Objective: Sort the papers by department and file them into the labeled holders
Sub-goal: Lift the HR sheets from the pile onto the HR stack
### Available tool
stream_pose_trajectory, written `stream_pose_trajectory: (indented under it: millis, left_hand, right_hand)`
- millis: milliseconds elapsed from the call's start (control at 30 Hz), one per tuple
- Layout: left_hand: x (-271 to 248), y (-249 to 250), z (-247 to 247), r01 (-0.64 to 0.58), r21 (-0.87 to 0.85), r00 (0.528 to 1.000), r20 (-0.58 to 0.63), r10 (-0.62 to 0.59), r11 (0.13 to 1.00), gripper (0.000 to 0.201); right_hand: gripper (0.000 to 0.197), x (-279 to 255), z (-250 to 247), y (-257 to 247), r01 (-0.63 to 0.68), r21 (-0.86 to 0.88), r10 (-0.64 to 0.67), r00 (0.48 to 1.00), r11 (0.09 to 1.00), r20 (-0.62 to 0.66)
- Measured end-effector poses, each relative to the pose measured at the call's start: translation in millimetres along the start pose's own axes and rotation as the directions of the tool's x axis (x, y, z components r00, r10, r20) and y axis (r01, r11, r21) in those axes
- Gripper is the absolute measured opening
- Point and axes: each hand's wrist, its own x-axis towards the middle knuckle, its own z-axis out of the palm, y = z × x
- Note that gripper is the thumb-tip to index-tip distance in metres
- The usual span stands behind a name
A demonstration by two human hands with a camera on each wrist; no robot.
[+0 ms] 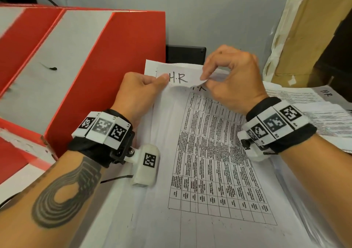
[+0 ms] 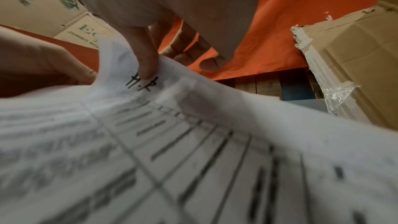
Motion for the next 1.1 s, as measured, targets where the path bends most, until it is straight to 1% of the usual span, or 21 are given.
stream_pose_trajectory:
  millis: [100, 200, 300, 367, 400, 467, 500, 533, 600, 633, 667, 733, 800, 833, 867, 900, 933, 1000, 1033, 1067, 1100]
  left_hand:
    - [1, -1, -3, -0.021, 0.019, 1.0, -0.022, 0.021, 1.0, 0.06]
    - [3, -2, -3, -0.007, 0.07, 1.0, -0.018, 0.008, 0.997, 0.035]
    - [0, 4, -1, -0.036, 0.063, 0.999, 0.028, 0.035, 0.997, 0.017]
    - [-3, 7, 0, -0.074, 0.045, 0.996, 0.059, 0.071, 0.996, 0.016]
    - [-5, 8, 1, -0.093, 0.017, 0.993, 0.081, 0.092, 0.995, 0.023]
    - [-6, 9, 3, -0.13, -0.016, 0.985, 0.108, 0.131, 0.991, 0.044]
    - [-6, 9, 4, -0.129, -0.032, 0.987, 0.096, 0.132, 0.991, 0.043]
    - [-7, 10, 4, -0.107, -0.056, 0.991, 0.074, 0.111, 0.993, 0.035]
    - [-3, 11, 2, -0.074, -0.036, 0.996, 0.047, 0.076, 0.997, 0.028]
    - [-1, 11, 0, -0.089, -0.011, 0.995, 0.05, 0.089, 0.996, 0.025]
    - [1, 10, -2, -0.109, -0.002, 0.991, 0.073, 0.109, 0.994, 0.023]
    - [1, 11, -2, -0.171, 0.029, 0.969, 0.185, 0.163, 0.985, 0.046]
    - [-3, 18, 3, -0.227, 0.02, 0.912, 0.356, 0.206, 0.974, 0.065]
    - [-8, 25, 6, -0.201, -0.023, 0.872, 0.451, 0.189, 0.979, 0.069]
    - [-12, 32, 8, -0.132, -0.081, 0.845, 0.511, 0.155, 0.988, 0.068]
    - [-15, 41, 8, -0.058, -0.134, 0.839, 0.531, 0.121, 0.989, 0.062]
    - [-16, 46, 6, -0.004, -0.158, 0.851, 0.518, 0.086, 0.987, 0.054]
    - [-7, 52, 2, 0.02, -0.067, 0.89, 0.455, 0.012, 0.998, 0.048]
    - [2, 51, 1, -0.016, 0.061, 0.905, 0.426, -0.012, 0.998, 0.042]
    - [12, 48, 3, -0.069, 0.236, 0.909, 0.415, -0.036, 0.969, 0.033]
    - [22, 44, 5, -0.121, 0.423, 0.902, 0.424, -0.078, 0.898, 0.027]
  right_hand:
    - [0.027, -1, -5, -2, -0.091, 0.083, 0.075, 0.982, 0.992, 0.176]
    - [0.029, -1, -7, -2, -0.156, 0.117, 0.118, 0.953, 0.981, 0.281]
    - [0.034, 3, -3, -3, -0.209, 0.106, 0.176, 0.948, 0.972, 0.264]
    - [0.046, 5, 0, -3, -0.229, 0.093, 0.197, 0.943, 0.969, 0.268]
    - [0.048, 5, 2, -4, -0.217, 0.077, 0.189, 0.943, 0.973, 0.273]
    - [0.037, 3, 4, -4, -0.168, 0.047, 0.151, 0.955, 0.985, 0.257]
    - [0.029, 2, 2, -3, -0.149, 0.044, 0.135, 0.964, 0.988, 0.23]
    - [0.022, 1, -1, -1, -0.142, 0.05, 0.129, 0.97, 0.989, 0.204]
    - [0.017, -3, -9, 6, -0.139, 0.059, 0.126, 0.974, 0.989, 0.187]
    - [0.017, -4, -13, 11, -0.134, 0.054, 0.121, 0.973, 0.989, 0.195]
    - [0.018, -5, -16, 14, -0.133, 0.047, 0.121, 0.97, 0.99, 0.21]
    - [0.021, -5, -22, 18, -0.123, 0.044, 0.109, 0.965, 0.991, 0.239]
    - [0.022, -3, -29, 17, -0.115, 0.102, 0.084, 0.96, 0.988, 0.267]
    - [0.024, -4, -34, 18, -0.126, 0.141, 0.083, 0.958, 0.982, 0.275]
    - [0.028, -6, -40, 18, -0.142, 0.179, 0.088, 0.956, 0.974, 0.281]
    - [0.036, -9, -47, 22, -0.159, 0.221, 0.093, 0.955, 0.962, 0.282]
    - [0.045, -14, -55, 26, -0.171, 0.277, 0.092, 0.956, 0.946, 0.278]
    - [0.06, -29, -69, 31, -0.223, 0.41, 0.109, 0.953, 0.884, 0.284]
    - [0.065, -35, -76, 31, -0.262, 0.466, 0.128, 0.945, 0.845, 0.301]
    - [0.068, -41, -82, 31, -0.279, 0.498, 0.128, 0.94, 0.821, 0.315]
    - [0.065, -45, -88, 33, -0.262, 0.498, 0.104, 0.941, 0.827, 0.323]
